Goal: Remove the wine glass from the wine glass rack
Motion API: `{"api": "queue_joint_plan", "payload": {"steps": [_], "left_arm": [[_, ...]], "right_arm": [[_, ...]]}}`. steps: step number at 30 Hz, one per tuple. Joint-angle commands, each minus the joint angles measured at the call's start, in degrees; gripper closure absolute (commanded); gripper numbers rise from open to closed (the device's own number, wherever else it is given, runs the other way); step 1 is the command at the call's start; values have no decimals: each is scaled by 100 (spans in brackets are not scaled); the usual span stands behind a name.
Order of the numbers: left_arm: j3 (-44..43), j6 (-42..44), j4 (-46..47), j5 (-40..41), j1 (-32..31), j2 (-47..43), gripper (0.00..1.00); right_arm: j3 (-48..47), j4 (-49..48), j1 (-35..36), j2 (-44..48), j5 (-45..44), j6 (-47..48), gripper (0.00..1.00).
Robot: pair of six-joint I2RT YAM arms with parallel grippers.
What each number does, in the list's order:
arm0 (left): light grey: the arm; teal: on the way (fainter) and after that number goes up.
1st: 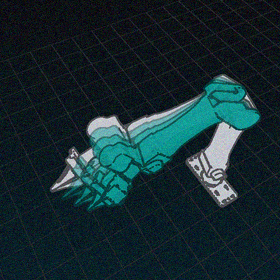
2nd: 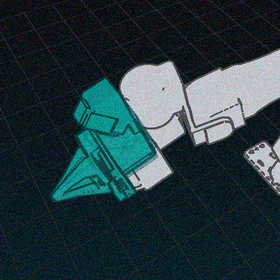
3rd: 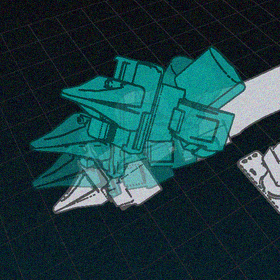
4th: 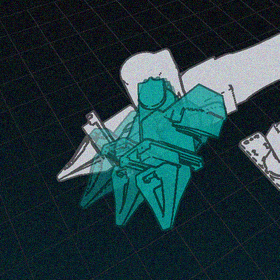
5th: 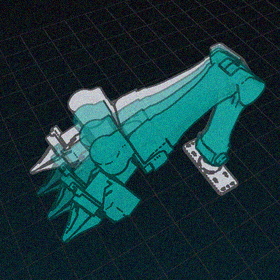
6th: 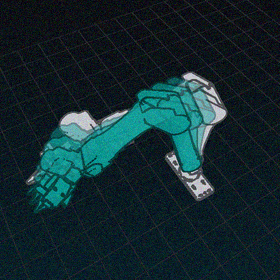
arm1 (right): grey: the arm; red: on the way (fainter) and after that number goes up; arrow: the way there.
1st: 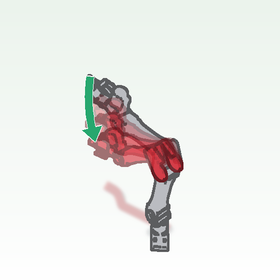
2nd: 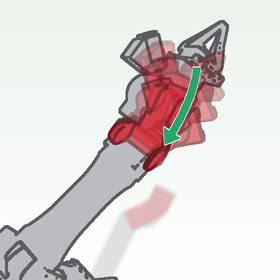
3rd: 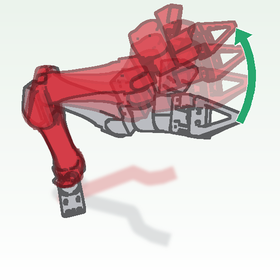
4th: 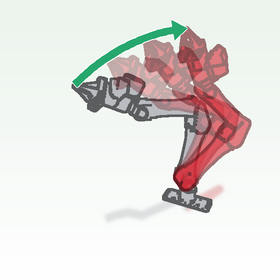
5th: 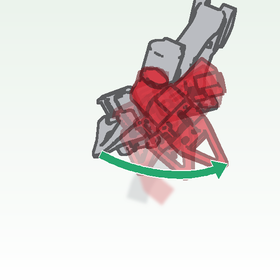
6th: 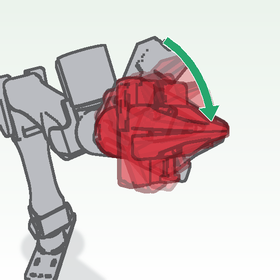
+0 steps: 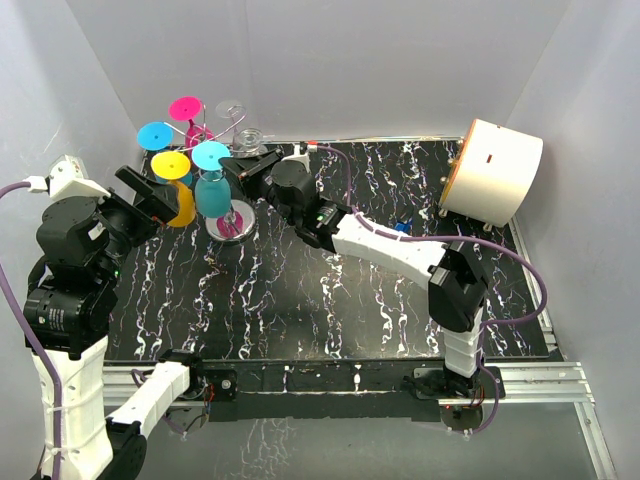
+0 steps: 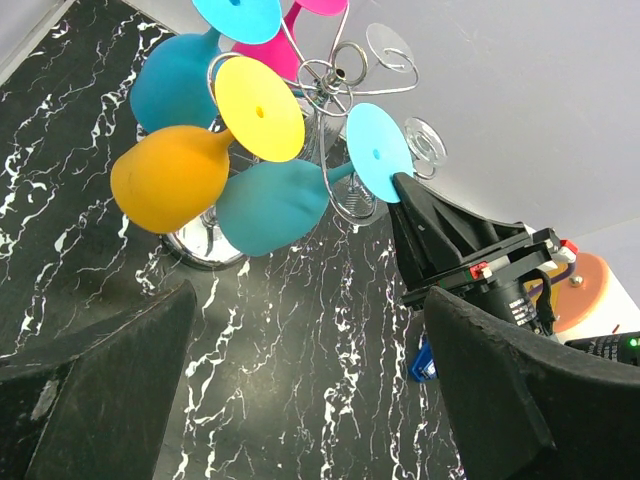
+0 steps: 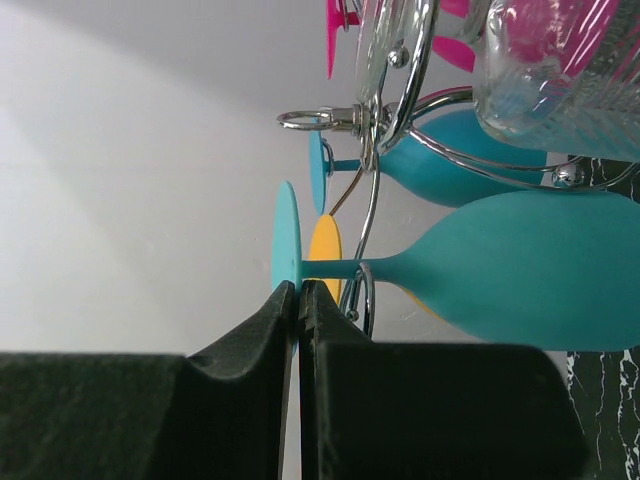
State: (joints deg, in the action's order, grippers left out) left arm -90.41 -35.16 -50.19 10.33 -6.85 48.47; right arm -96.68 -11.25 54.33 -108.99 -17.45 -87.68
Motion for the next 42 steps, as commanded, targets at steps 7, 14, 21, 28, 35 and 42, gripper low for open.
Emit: {"api": "queue_joint_plan", "payload": {"steps": [7, 14, 21, 28, 35, 42], "left_arm": [[-143, -4, 26, -81, 26, -30, 5], [-127, 15, 18, -75, 27, -34, 5], [-110, 26, 19, -74, 26, -22, 4], [-108, 52, 26, -60, 26, -5, 4], [-87, 61, 18, -63, 26, -13, 4], [-86, 53, 45, -93, 26, 8, 4]], "right_arm": [[-559, 417, -62, 138, -386, 221, 97], [-852, 652, -62, -11, -606, 418, 97], [-1173, 1064, -71, -167, -742, 567, 97], [-1256, 1098, -82, -189, -861, 643, 97], [-1007, 1059, -113, 22, -1107, 680, 97], [-696, 975, -141, 323, -1120, 665, 97]]}}
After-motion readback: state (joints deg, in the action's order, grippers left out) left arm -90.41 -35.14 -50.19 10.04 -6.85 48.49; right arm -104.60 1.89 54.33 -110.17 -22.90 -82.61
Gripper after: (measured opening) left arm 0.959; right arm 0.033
